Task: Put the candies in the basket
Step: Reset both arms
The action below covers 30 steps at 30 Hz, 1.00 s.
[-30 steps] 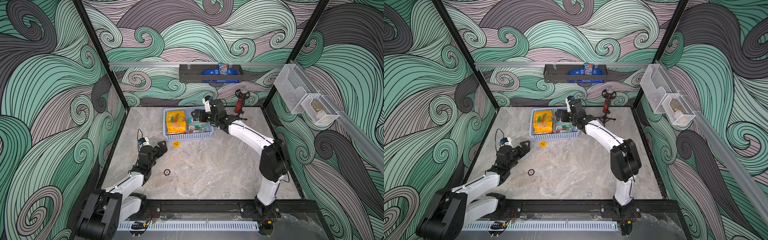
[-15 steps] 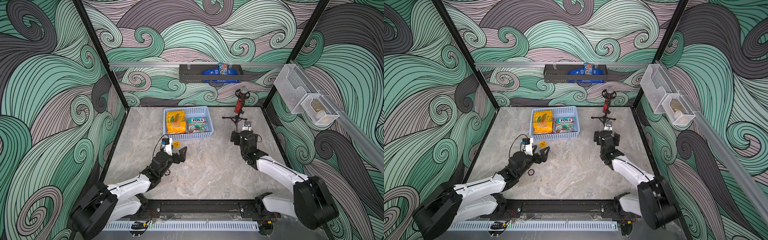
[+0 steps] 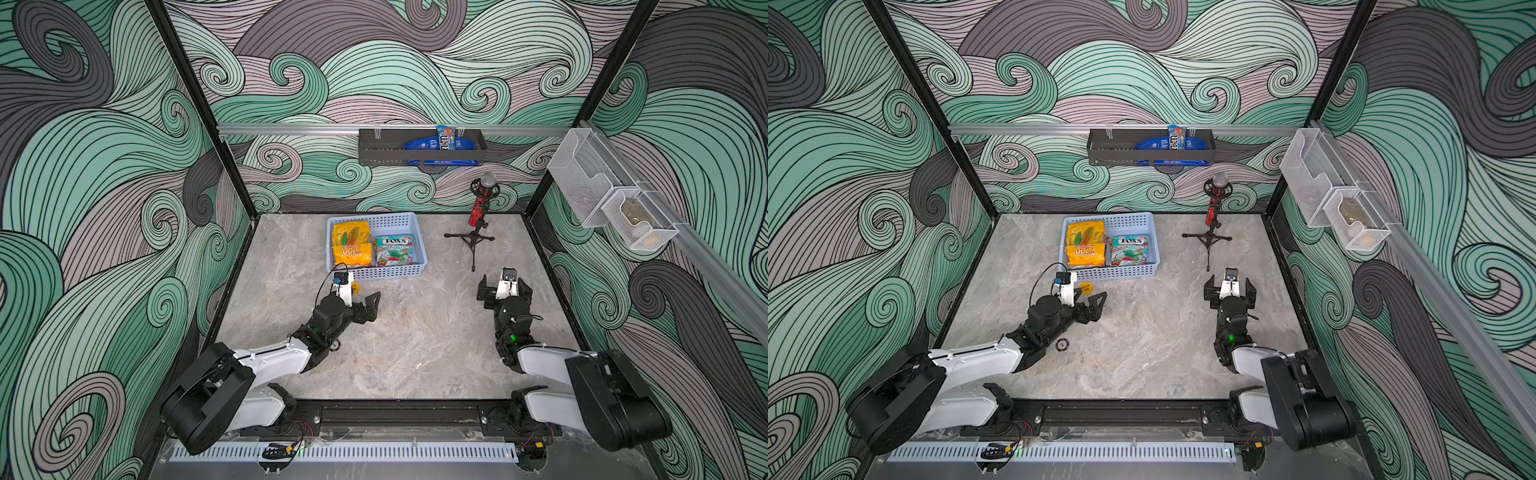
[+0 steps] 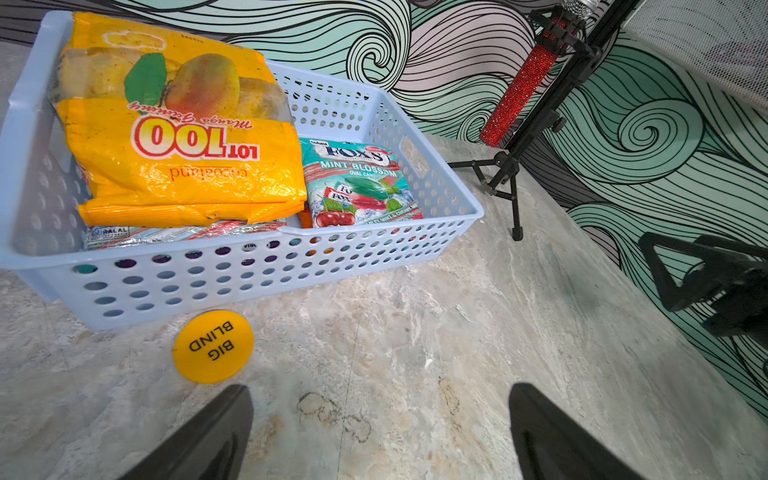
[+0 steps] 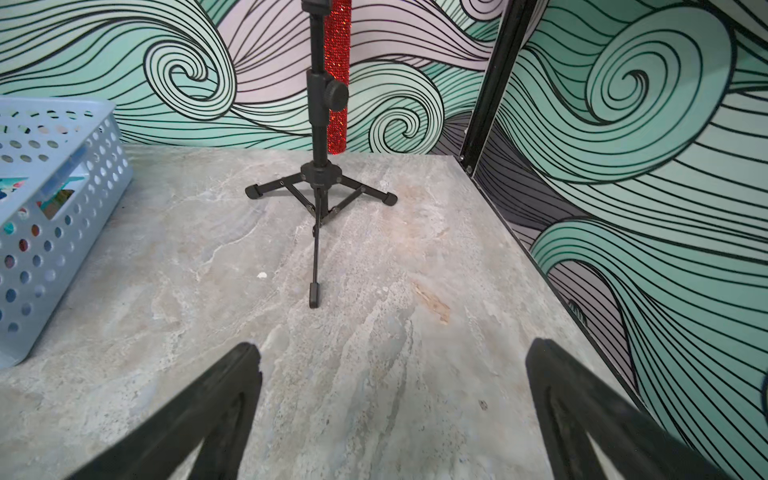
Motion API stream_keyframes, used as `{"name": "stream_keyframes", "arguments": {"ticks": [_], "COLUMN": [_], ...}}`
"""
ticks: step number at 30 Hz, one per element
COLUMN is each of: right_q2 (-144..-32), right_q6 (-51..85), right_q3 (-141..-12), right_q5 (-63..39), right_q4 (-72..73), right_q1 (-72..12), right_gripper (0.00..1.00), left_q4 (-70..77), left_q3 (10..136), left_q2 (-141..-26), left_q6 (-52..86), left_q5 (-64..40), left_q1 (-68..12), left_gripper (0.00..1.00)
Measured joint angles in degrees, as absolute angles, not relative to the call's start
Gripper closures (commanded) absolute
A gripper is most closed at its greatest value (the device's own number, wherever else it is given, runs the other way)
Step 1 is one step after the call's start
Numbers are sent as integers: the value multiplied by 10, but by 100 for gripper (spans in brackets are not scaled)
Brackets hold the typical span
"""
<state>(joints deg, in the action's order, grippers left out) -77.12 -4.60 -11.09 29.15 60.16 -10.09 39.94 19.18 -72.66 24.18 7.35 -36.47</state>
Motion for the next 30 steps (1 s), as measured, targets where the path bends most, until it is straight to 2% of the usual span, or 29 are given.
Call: {"name": "stream_keyframes", "arguments": {"ticks": [7,10,12,14,17,23,30], "right_q2": [-835,-836,-844,-871,-886,-891,-888], "right_q6": [-22,3,8,7,6,-1,-27], "right_q3": [-194,-202,-178,-124,-58,-109,-83], "right_q5": [238,219,196,168,149,117,115], "right_q4": [579,578,627,723,769,787,824], "right_q1": [-26,10,19,19,16,11,-17], "right_gripper": [0,0,0,0,0,0,0], "left_q4": [366,347,341,336,328,346,419], "left_q3": [218,234,237,238,238,230,182], "left_q2": [-734,-734,-734,-735,-735,-735,-729], "left_q6": [244,246,247,249,252,257,193], "left_q5": [109,117,121,124,129,140,178], "left_q1": [-365,-365,-365,-365,-365,-365,-365], "left_gripper": [1,1,1,1,1,1,1]}}
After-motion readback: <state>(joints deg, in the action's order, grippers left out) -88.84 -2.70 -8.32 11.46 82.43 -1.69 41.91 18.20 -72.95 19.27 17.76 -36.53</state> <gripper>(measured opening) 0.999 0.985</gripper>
